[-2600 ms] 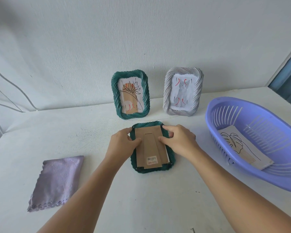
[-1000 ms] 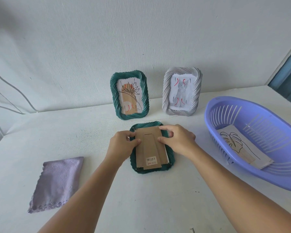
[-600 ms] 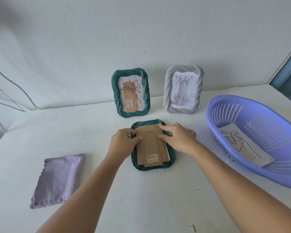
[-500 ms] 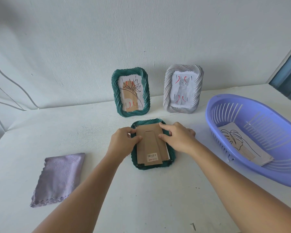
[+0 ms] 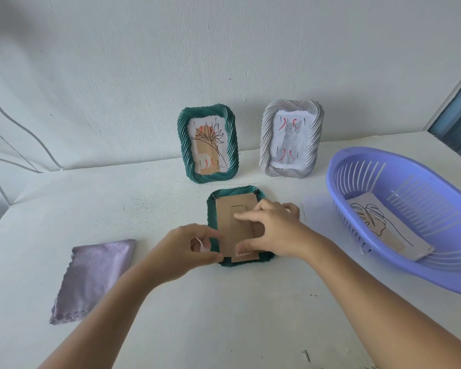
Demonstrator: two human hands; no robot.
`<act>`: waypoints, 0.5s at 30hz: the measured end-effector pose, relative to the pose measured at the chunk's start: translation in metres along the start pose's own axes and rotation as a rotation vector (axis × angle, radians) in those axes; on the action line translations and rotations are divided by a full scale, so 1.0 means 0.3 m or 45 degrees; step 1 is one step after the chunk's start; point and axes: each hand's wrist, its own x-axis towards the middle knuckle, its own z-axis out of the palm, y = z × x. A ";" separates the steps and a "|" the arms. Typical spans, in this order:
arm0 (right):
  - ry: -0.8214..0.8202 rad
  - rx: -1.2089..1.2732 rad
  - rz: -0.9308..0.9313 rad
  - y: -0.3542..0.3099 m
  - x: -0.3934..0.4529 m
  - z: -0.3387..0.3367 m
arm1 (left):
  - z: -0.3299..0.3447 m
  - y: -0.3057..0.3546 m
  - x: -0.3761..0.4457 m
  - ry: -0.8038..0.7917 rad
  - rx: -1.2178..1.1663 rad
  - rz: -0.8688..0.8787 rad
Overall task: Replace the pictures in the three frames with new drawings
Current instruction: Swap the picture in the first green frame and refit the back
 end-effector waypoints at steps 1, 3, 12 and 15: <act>-0.011 0.005 0.007 0.002 0.002 -0.007 | 0.005 -0.006 -0.004 -0.003 0.013 -0.001; -0.032 0.009 0.027 0.006 0.008 -0.019 | 0.012 -0.014 -0.006 0.002 0.014 -0.007; -0.066 0.038 0.060 0.004 0.014 -0.025 | 0.022 0.031 0.004 0.078 0.072 -0.023; -0.077 0.047 0.064 0.005 0.017 -0.023 | 0.028 0.041 0.004 0.088 0.099 -0.025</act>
